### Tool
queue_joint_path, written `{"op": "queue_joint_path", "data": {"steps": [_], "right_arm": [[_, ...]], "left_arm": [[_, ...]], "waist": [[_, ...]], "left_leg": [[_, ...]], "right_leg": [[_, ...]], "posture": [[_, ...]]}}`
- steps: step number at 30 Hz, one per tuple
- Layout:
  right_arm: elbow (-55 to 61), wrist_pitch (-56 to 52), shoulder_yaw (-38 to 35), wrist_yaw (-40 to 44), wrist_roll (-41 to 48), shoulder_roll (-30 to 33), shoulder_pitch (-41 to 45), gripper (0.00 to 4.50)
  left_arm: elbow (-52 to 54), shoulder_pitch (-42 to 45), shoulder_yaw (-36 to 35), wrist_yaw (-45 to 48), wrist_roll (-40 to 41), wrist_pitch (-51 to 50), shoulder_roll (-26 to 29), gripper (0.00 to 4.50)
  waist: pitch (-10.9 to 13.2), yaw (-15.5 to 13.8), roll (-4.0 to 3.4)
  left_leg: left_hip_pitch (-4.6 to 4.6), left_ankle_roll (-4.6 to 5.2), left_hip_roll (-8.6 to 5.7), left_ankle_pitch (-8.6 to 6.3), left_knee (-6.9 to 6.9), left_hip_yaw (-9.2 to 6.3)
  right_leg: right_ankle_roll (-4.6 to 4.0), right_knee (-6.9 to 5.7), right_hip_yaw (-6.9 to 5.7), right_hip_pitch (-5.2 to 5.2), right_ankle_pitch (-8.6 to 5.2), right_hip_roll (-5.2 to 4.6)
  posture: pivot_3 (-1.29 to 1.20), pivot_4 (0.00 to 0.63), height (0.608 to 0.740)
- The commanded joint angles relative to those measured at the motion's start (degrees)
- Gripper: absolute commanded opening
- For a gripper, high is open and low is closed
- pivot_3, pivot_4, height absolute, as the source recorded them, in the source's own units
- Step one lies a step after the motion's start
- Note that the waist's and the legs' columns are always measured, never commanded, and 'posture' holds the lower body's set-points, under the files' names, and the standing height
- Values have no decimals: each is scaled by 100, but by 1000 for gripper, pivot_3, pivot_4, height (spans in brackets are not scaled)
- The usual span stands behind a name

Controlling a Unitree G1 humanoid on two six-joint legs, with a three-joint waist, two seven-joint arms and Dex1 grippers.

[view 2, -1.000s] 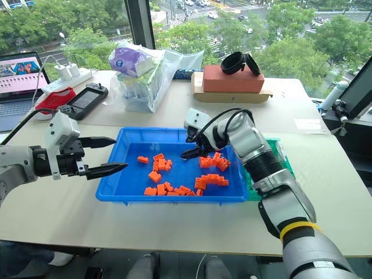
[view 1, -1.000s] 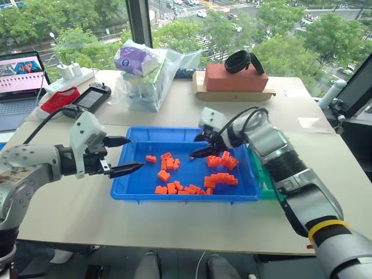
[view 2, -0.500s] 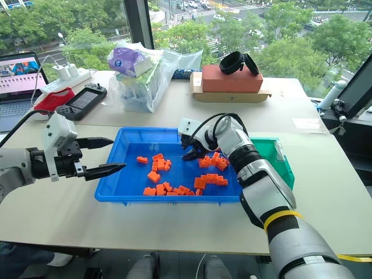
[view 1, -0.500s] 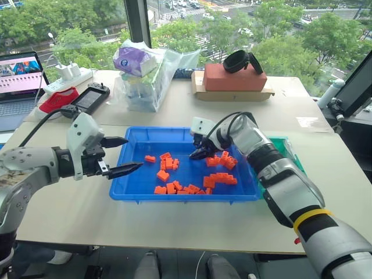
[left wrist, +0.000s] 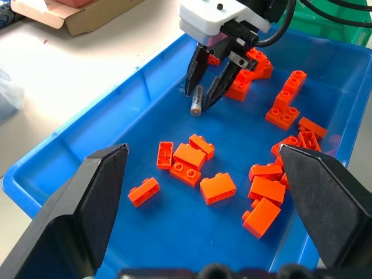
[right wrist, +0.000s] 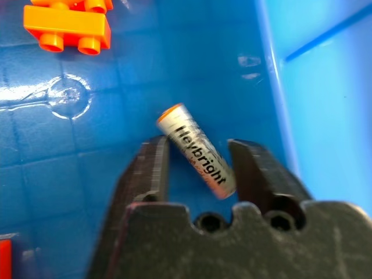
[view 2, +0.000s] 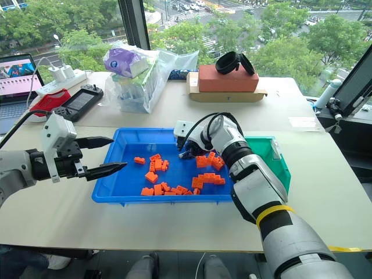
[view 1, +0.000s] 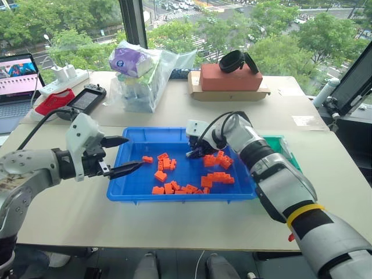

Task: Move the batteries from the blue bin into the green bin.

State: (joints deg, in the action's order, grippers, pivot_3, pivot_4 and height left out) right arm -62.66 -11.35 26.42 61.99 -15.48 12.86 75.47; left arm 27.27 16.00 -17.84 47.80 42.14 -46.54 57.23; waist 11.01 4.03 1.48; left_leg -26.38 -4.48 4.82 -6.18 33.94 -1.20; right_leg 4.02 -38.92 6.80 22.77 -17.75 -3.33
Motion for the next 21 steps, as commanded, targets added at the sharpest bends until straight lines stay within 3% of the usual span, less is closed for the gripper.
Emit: {"op": "queue_joint_path", "data": {"steps": [1, 7, 13, 16, 21], "right_arm": [[-72, -182, -32, 76, -115, -16, 99, 374], [271, -288, -279, 286, 98, 97, 174, 234], [1450, -761, -713, 884, 522, 565, 121, 234], [2330, -1499, -1060, 1215, 844, 1037, 73, 234], [3561, -2837, -1721, 1058, 1154, 2107, -238, 234]], "left_arm": [[161, 32, -184, -40, 26, 93, 15, 4500], [110, 67, -156, -19, 6, 124, 25, 4500], [-35, 413, 92, 69, 53, 131, -20, 4500], [-91, 676, 249, 171, 146, 91, -76, 4500], [-365, 1016, 550, 238, 56, 120, -200, 4500]], "waist": [[0, 0, 0], [0, 0, 0], [1, -11, -1], [2, -25, -2], [1, -99, -1]], "left_leg": [[0, 0, 0, 0, 0, -1], [0, 0, 0, 0, 0, -1], [-3, 0, -1, 0, -1, 0], [-4, 0, -1, 0, -1, -2], [-9, 0, -2, 0, -1, -2]], "right_leg": [[0, 0, 0, 0, 0, 0], [0, 0, -1, 0, 0, 0], [0, 0, -1, 4, 0, 0], [0, 1, -3, 3, 0, 0], [-1, 3, -4, 5, -1, -1]], "posture": [[0, 150, 739], [0, 150, 739], [0, 150, 739], [0, 150, 739], [0, 150, 739]]}}
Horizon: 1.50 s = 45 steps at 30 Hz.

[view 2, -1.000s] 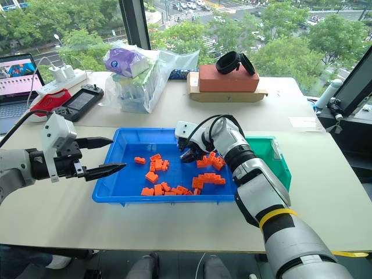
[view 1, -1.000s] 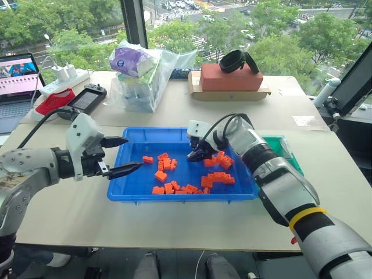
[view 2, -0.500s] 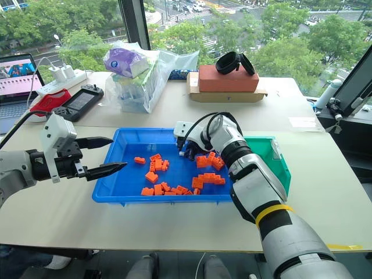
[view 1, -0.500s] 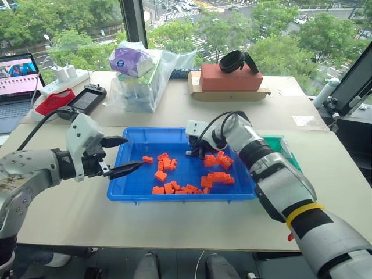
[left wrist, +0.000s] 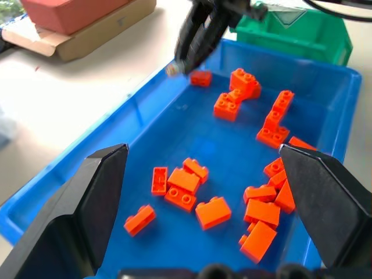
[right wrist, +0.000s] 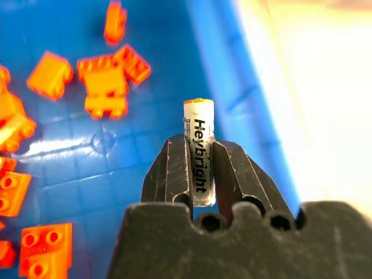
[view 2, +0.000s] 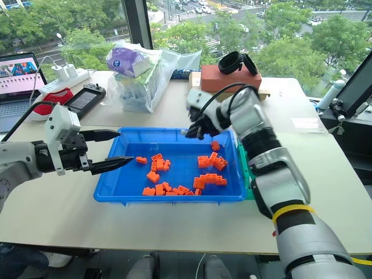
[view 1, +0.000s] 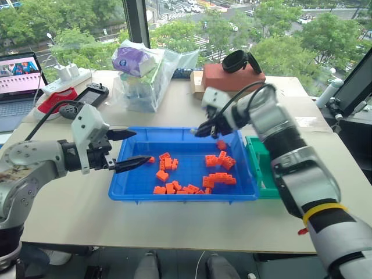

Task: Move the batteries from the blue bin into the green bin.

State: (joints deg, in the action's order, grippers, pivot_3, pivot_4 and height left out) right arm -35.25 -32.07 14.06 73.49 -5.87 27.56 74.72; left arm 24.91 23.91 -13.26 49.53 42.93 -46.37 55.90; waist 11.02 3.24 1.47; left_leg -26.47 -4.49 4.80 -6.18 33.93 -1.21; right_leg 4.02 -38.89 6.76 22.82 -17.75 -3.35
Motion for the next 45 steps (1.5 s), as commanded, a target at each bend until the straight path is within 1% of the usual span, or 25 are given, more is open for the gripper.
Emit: {"op": "queue_joint_path", "data": {"steps": [1, 3, 4, 6, 10, 14, 17, 22, 23, 24, 25, 29, 30, 31, 34, 37, 41, 43, 45], "right_arm": [[990, -888, -514, -118, 208, 785, -241, 234], [1265, -1325, -704, -244, 201, 1268, -446, 234], [1372, -1485, -751, -290, 214, 1407, -523, 234], [1713, -1670, -744, -194, 248, 1840, -916, 234], [2123, -1966, -729, -254, 370, 2396, -1490, 234], [2420, -2066, -675, -271, 444, 2751, -2054, 234], [2555, -2184, -747, -390, 547, 2864, -2353, 234], [3105, -2404, -664, -257, 827, 3074, -2758, 234], [3170, -2443, -626, -259, 871, 3087, -2805, 1034], [3207, -2484, -590, -266, 902, 3097, -2841, 1300], [3223, -2469, -546, -273, 901, 3112, -2874, 1467], [2988, -2342, -560, -477, 888, 3062, -2748, 2857], [2908, -2329, -596, -531, 906, 3047, -2682, 3001], [2829, -2306, -635, -552, 941, 3049, -2619, 3532], [2493, -1975, -924, -553, 1116, 3145, -2457, 4490], [1841, -1195, -1687, -988, 1380, 2969, -2246, 4490], [392, -421, -2540, -1653, 1646, 2851, -1941, 4490], [-48, -95, -2675, -1851, 1646, 2837, -1916, 4490], [-122, 275, -2724, -1800, 1677, 2814, -2170, 4490]], "left_arm": [[-165, 262, 121, 85, -39, 125, -78, 4500], [-355, 466, 300, 182, -134, 222, -146, 4500], [-412, 525, 356, 226, -172, 255, -159, 4500], [-606, 725, 465, 342, -251, 337, -212, 4500], [-880, 974, 647, 533, -405, 475, -268, 4500], [-949, 1006, 718, 633, -463, 519, -314, 4500], [-940, 966, 736, 658, -559, 543, -303, 4500], [-944, 891, 705, 681, -717, 616, -279, 4500], [-924, 882, 680, 662, -740, 655, -309, 4500], [-896, 884, 650, 629, -739, 676, -353, 4500], [-876, 900, 618, 590, -711, 665, -400, 4500], [-872, 962, 566, 430, -693, 570, -481, 4500], [-873, 971, 525, 392, -687, 609, -515, 4500], [-896, 994, 491, 329, -724, 679, -547, 4500], [-992, 1026, 398, 186, -857, 818, -571, 4500], [-966, 895, 166, -124, -997, 1031, -677, 4500], [-920, 507, -29, -330, -1172, 1062, -639, 4500], [-888, 351, -111, -365, -1178, 1076, -664, 4500], [-978, 256, -369, -472, -1034, 1003, -752, 4500]], "waist": [[0, -53, 0], [0, -82, 0], [0, -88, 1], [0, -89, 1], [0, -31, 0], [1, -16, -1], [1, -18, -1], [1, -45, -1], [1, -47, -1], [1, -48, -1], [1, -49, -1], [1, -61, -1], [1, -63, -1], [1, -64, -1], [1, -61, -1], [1, -67, 0], [1, -66, 0], [1, -66, 0], [1, -66, 0]], "left_leg": [[1, 0, 0, 0, 0, 0], [0, 0, 0, 0, 0, 2], [0, 0, -1, 0, 0, 3], [0, 0, -1, 0, 1, 4], [0, 1, -1, 0, 0, 8], [2, 1, -1, 1, 1, 10], [2, 1, -1, 1, 2, 10], [2, 1, -1, 1, 3, 10], [2, 1, -1, 1, 3, 10], [2, 1, -1, 1, 3, 10], [2, 1, -1, 1, 5, 11], [2, 1, -1, 1, 7, 9], [2, 1, -2, 1, 7, 10], [2, 1, -2, 1, 7, 9], [2, 1, -2, 1, 8, 8], [2, 1, -2, 1, 8, 9], [13, 1, -2, 1, 6, 7], [21, 2, -2, 0, 3, 4], [21, 2, -2, 0, 3, 5]], "right_leg": [[-1, 1, -1, -1, 0, 0], [-1, 6, 0, -1, -1, -1], [-1, 8, 1, -1, -1, -1], [-2, 9, 3, 0, -1, -1], [-3, 9, 11, 3, -2, -1], [-2, 1, 17, 10, -2, 1], [-2, 2, 17, 8, -3, 1], [-2, 2, 17, 8, -3, 0], [-2, 2, 17, 7, -3, 0], [-2, 3, 17, 5, -3, 0], [-2, 3, 17, 5, -3, -1], [-1, 4, 15, 1, -3, -1], [-1, 3, 16, 2, -3, -1], [-1, 4, 15, 2, -3, -1], [-1, 3, 15, 1, -3, -1], [-1, 4, 15, 0, -3, -1], [-1, 12, 12, -18, -3, -2], [-1, 25, 7, -32, -3, -2], [-1, 29, 7, -35, -3, -3]], "posture": [[0, 150, 739], [0, 150, 739], [0, 150, 739], [0, 150, 739], [0, 150, 739], [0, 150, 739], [0, 150, 739], [0, 150, 739], [0, 150, 739], [0, 150, 739], [0, 150, 739], [0, 150, 739], [0, 150, 739], [0, 150, 739], [0, 150, 739], [0, 150, 739], [0, 150, 739], [0, 150, 739], [0, 150, 739]]}}
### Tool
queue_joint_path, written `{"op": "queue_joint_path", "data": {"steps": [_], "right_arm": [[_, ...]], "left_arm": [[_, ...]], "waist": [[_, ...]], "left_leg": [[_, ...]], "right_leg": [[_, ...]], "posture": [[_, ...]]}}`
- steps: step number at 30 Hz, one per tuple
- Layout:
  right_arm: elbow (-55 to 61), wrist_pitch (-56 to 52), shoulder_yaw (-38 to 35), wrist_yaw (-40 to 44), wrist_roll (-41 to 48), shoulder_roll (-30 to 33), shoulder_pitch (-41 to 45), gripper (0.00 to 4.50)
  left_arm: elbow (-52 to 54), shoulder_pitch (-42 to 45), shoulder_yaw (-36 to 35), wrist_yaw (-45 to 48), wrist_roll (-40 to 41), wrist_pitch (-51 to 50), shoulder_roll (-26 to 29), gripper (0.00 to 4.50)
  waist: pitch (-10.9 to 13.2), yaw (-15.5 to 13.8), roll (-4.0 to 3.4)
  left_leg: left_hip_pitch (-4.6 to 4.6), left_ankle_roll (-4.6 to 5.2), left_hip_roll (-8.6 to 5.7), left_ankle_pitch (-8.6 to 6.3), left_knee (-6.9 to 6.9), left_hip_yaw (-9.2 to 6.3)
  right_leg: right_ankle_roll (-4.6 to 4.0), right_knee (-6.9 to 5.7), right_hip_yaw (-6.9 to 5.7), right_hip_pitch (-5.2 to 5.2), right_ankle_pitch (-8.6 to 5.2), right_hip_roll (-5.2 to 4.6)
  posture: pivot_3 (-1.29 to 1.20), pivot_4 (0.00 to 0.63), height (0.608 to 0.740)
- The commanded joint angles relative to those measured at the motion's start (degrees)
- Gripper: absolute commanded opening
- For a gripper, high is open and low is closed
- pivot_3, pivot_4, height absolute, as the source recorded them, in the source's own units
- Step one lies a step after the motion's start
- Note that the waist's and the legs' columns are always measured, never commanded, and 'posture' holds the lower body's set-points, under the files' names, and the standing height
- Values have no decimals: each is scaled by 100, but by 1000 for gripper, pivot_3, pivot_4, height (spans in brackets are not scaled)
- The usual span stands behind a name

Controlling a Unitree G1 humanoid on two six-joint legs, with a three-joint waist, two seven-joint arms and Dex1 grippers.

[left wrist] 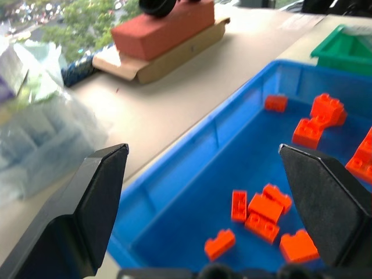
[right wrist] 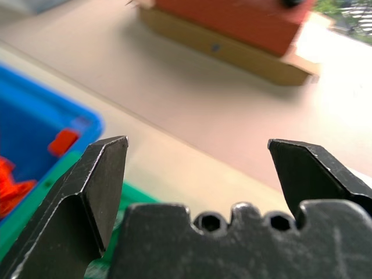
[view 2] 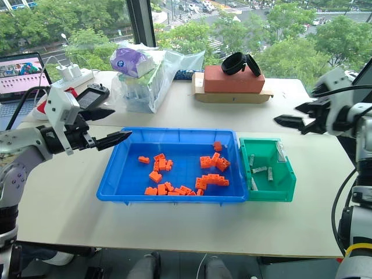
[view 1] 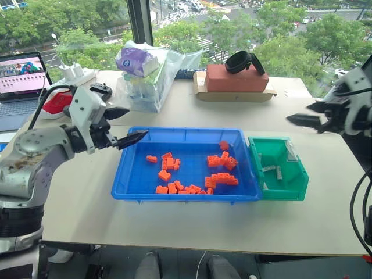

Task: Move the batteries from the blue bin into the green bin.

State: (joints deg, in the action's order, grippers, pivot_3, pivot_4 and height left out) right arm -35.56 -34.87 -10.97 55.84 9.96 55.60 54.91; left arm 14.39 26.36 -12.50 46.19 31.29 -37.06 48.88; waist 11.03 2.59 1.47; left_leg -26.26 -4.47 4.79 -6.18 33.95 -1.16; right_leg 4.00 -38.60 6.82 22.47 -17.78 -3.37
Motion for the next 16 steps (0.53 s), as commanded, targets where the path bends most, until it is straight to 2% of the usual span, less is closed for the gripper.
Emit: {"op": "queue_joint_path", "data": {"steps": [1, 6, 16], "right_arm": [[-62, 791, -199, 21, 78, 1, -419, 4490], [-87, 1215, -117, 326, 125, -34, -1079, 4490], [-375, 1318, -195, 274, 247, -247, -1186, 4490]], "left_arm": [[14, -103, -620, -159, 214, 38, -74, 4500], [-9, -678, -1124, -182, 359, -5, -159, 4500], [-159, -1021, -1257, -224, 645, -190, -282, 4500]], "waist": [[0, -1, 0], [0, 36, -2], [1, 64, -2]], "left_leg": [[0, 0, 0, 0, 0, 0], [0, 4, 0, -2, -3, 1], [12, 2, -1, -1, 6, -1]], "right_leg": [[0, 0, 1, 0, 0, 0], [0, 4, 3, -2, 0, 0], [1, -3, 2, -15, 0, 0]], "posture": [[0, 150, 739], [0, 150, 739], [0, 150, 739]]}}
